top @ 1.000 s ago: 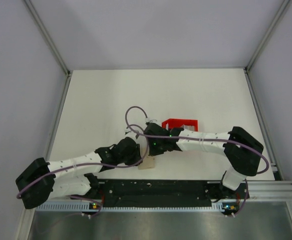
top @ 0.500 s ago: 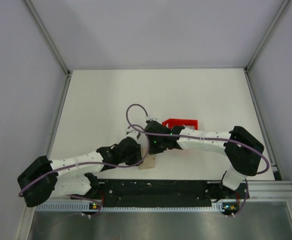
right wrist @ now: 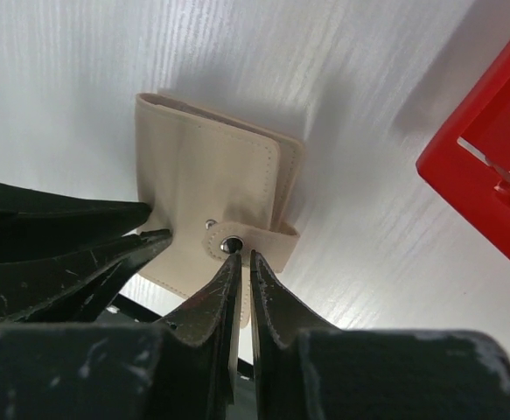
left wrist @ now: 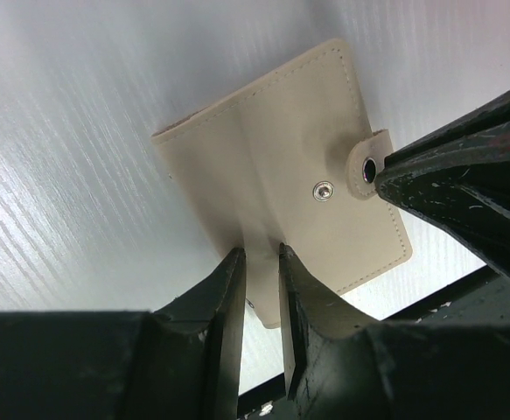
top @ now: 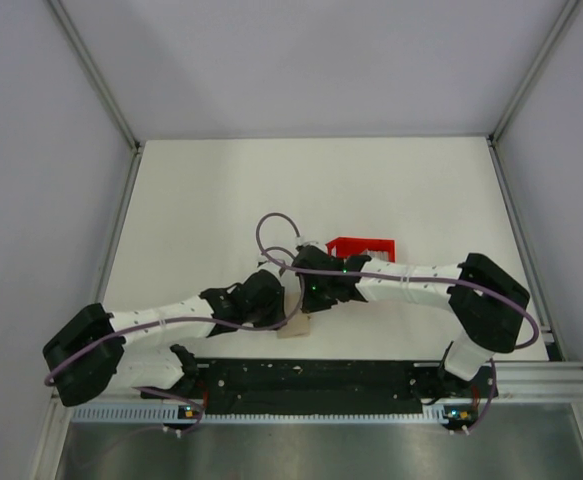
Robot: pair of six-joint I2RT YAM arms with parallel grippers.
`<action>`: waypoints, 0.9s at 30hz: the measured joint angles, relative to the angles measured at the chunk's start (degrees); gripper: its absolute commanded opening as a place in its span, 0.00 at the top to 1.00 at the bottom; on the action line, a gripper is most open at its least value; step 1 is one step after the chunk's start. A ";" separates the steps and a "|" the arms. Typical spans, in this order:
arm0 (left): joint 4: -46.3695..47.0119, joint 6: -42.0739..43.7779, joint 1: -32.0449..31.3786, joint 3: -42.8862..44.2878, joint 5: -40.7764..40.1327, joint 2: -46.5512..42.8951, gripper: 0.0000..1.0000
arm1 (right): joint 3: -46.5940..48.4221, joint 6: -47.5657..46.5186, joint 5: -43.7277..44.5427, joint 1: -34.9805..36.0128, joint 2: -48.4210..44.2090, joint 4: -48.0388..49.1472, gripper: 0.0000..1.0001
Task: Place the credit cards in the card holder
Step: Close the card holder at the center of the board.
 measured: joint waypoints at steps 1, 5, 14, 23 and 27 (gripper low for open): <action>-0.11 0.00 0.00 0.11 0.00 0.15 0.75 | -0.28 0.04 -0.02 -0.04 -0.02 0.07 0.92; -0.68 -0.04 -0.09 0.76 -0.04 1.03 0.75 | -0.68 0.07 0.00 -0.15 -0.13 0.09 0.92; -1.31 -1.51 -0.94 2.21 -1.46 3.10 0.71 | -3.72 0.50 -0.63 -3.72 -4.72 1.81 0.91; -2.01 -3.78 -1.70 2.84 -3.21 3.43 0.54 | -4.90 0.61 -4.52 -5.35 -4.74 5.86 0.92; -2.78 -4.92 -2.45 3.34 -3.93 2.16 0.35 | -5.55 0.74 -5.51 -5.35 -4.74 7.02 0.91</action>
